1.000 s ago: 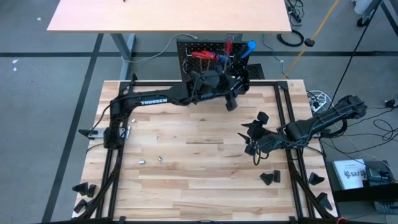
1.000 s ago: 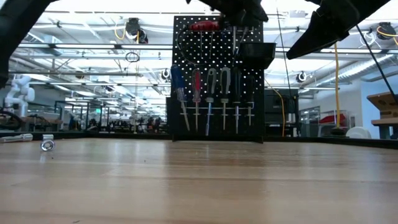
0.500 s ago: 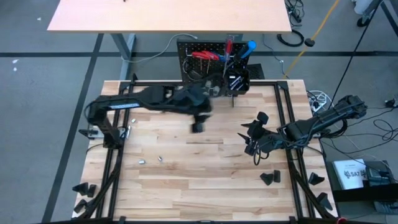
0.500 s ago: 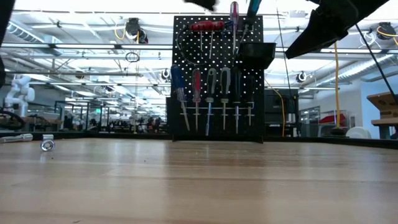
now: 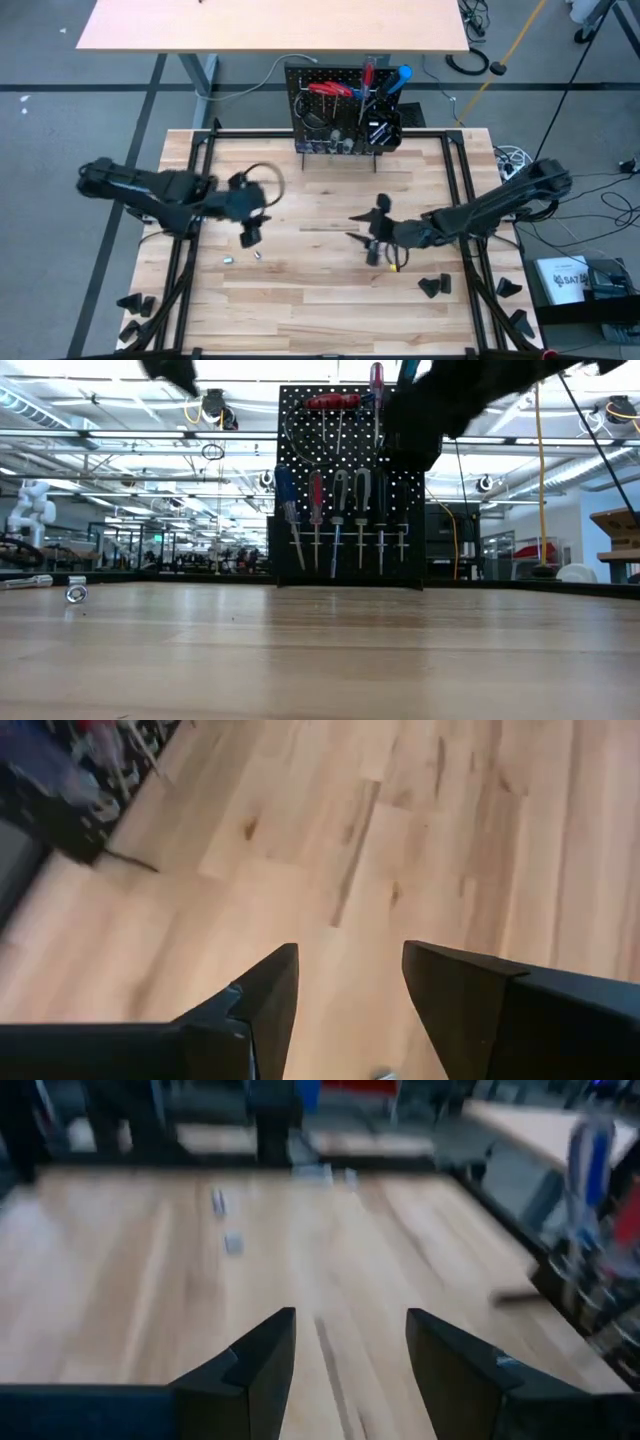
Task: Hang tools onto peg board
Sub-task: Put the silver socket into the black bin on the peg board
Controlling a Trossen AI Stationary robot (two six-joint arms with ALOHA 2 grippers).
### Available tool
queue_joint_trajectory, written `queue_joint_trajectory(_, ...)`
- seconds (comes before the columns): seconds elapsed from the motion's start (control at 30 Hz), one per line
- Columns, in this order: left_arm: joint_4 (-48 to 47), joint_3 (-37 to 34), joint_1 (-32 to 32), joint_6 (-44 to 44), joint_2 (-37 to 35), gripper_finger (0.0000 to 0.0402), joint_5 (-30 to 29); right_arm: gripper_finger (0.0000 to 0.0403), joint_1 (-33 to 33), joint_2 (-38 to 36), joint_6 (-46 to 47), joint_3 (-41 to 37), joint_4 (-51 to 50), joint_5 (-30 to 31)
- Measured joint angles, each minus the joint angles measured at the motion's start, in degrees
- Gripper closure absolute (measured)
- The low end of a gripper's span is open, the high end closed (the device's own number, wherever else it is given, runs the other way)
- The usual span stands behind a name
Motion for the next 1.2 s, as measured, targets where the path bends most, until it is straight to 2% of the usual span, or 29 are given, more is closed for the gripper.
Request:
queue_joint_trajectory(0.13, 9.6, -14.4, -4.5, -7.2, -9.2, 0.0213, -4.7, 0.022, -1.9, 9.1, -0.3, 0.0, 18.5, -1.2)
queue_joint_trajectory(0.27, 16.5, -24.8, -6.8, -12.7, -15.3, 0.0213, -7.2, 0.022, -5.3, 19.2, 1.5, 1.1, 30.9, -14.3)
queue_joint_trajectory(0.33, 17.1, -28.5, -7.3, -15.7, -16.9, 0.0213, -5.9, 0.022, -6.8, 24.8, 4.0, 3.8, 33.2, -17.9)
queue_joint_trajectory(0.47, 16.7, -33.1, -8.0, -19.3, -18.1, 0.0213, 0.1, 0.022, -9.0, 36.0, 5.3, 13.5, 31.7, -18.1)
queue_joint_trajectory(0.67, 14.6, -34.3, -9.9, -20.6, -18.1, 0.0213, 6.7, 0.022, -10.2, 51.0, 4.0, 33.6, 24.4, -18.3)
queue_joint_trajectory(0.8, 10.2, -34.3, -11.2, -23.1, -18.1, 0.0213, 5.7, 0.022, -10.3, 58.7, 2.4, 46.9, 13.5, -18.2)
queue_joint_trajectory(0.93, 9.9, -34.3, -11.7, -23.6, -18.1, 0.0213, 3.7, 0.022, -10.2, 64.4, 1.7, 56.8, 6.3, -18.0)
queue_joint_trajectory(1.2, 10.1, -34.3, -11.8, -23.1, -18.1, 0.0213, 3.2, 0.022, -8.9, 71.3, -0.7, 66.1, 4.4, -19.5)
